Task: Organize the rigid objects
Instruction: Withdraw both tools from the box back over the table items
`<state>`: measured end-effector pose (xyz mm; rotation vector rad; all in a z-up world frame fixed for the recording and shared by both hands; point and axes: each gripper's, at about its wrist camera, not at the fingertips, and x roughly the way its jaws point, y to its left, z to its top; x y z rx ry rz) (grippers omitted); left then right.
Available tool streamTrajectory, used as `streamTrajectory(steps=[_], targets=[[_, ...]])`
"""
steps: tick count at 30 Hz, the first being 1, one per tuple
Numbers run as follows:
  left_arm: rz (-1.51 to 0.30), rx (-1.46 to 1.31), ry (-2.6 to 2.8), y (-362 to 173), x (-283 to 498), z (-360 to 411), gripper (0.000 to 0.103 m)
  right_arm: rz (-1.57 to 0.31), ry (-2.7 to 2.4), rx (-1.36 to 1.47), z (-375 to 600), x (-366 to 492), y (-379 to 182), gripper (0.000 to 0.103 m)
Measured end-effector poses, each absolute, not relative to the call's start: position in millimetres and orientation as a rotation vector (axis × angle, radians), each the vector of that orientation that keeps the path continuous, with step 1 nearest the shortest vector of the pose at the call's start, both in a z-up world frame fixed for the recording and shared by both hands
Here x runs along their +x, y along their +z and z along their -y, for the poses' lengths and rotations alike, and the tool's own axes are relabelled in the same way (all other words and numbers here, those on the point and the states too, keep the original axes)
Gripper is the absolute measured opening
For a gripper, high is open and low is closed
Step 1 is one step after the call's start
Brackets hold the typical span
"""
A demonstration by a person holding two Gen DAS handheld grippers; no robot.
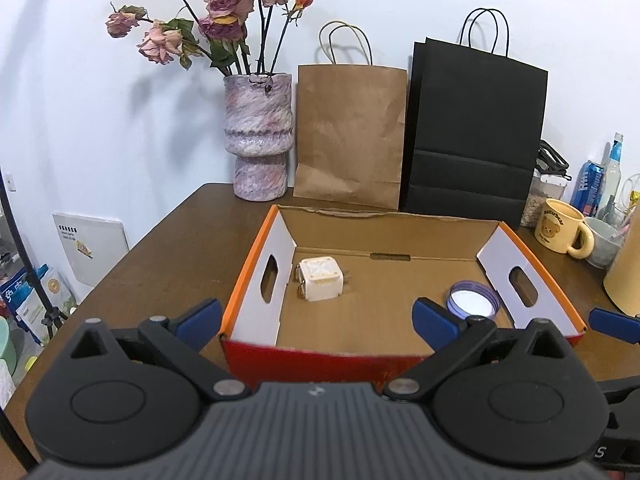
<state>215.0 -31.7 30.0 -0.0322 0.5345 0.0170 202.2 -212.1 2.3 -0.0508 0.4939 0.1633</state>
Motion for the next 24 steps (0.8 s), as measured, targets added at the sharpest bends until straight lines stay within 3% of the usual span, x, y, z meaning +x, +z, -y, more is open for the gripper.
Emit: streamTrajectory(steps=[24], targets=[[-0.583,-0.005,0.007,10,147,32,0.103,-0.546,0.184,-0.066,215,134,-17,0.103]])
